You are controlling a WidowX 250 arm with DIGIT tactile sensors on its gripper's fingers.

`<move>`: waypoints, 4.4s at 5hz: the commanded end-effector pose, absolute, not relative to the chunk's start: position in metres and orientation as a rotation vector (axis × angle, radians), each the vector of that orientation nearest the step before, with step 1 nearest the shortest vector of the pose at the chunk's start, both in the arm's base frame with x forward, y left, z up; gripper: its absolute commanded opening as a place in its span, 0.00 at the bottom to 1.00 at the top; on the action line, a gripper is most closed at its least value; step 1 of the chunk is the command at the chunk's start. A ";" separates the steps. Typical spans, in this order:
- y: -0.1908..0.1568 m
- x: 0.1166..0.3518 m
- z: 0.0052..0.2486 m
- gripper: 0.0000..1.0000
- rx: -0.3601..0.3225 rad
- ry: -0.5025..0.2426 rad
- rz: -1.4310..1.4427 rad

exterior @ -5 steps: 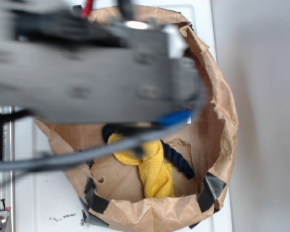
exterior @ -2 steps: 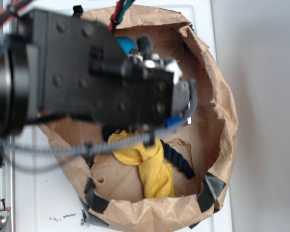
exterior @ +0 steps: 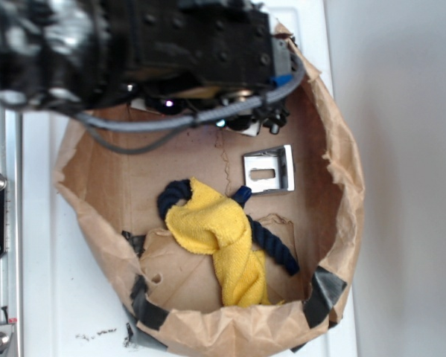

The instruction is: Grab the blue ball.

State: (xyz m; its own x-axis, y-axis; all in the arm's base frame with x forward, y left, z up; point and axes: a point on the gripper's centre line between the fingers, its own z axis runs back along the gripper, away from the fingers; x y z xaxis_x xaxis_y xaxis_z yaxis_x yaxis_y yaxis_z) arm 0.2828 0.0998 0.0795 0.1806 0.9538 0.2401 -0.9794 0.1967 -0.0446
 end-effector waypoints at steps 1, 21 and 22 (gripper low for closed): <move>0.120 0.269 0.090 1.00 0.106 -0.345 1.362; 0.098 0.276 0.180 0.00 -0.007 0.112 0.598; 0.091 0.265 0.197 0.00 -0.077 0.061 0.629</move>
State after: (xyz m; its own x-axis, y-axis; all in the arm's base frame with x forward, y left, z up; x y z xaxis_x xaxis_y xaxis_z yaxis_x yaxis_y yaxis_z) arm 0.2624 0.0606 0.1741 0.8159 0.5611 -0.1394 -0.5703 0.8207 -0.0346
